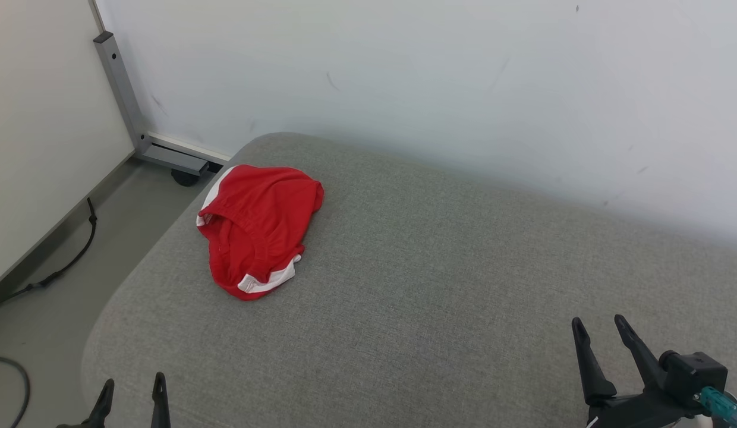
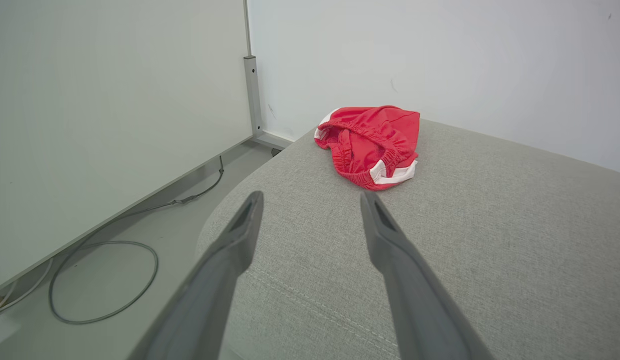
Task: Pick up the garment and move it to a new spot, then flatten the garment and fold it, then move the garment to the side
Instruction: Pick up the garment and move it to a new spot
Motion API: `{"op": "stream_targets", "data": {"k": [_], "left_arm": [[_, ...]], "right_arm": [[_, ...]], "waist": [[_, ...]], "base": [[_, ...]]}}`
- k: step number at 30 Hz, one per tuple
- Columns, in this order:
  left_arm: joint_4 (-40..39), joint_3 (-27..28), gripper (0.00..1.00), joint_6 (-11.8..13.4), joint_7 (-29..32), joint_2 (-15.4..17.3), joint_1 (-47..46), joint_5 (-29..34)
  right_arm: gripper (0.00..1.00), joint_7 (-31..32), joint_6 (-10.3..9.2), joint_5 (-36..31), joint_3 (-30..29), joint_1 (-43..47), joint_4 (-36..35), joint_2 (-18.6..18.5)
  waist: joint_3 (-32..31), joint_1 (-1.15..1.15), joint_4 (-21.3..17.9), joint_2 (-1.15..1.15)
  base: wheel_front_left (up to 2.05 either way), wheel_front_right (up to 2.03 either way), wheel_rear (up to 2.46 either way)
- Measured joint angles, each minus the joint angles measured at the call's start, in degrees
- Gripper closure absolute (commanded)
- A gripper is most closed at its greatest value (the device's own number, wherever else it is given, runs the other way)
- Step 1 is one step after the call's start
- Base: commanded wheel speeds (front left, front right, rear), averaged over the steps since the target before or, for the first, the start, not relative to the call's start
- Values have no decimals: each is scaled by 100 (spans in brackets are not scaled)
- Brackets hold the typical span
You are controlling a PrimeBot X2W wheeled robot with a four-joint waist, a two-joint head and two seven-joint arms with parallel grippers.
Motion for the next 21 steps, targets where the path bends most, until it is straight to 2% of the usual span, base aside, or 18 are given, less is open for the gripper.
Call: {"op": "stream_targets", "data": {"k": [4,8,15,20,21], "left_arm": [[-3,-24,0,-2,2,-21,-13,-18],[43,-35,0,-114,57,0,-156,-81],[448,-42,0,-408,191,78,-954,-313],[1004,-43,0,-608,312,134,-1656,-433],[1277,-34,0,-732,408,167,-1941,-480]], "right_arm": [[0,0,13,-1,26,-5,14,0],[0,1,44,-7,89,-77,55,5],[0,36,96,-47,222,-229,67,44],[0,103,145,-116,333,-306,67,47],[0,109,146,-155,358,-377,31,47]], "waist": [[7,0,-9,0],[12,0,-46,0],[40,0,-223,0],[89,1,-406,0],[118,1,-489,0]], "base": [[0,0,0],[0,0,0],[0,0,0],[0,0,0],[0,0,0]]}}
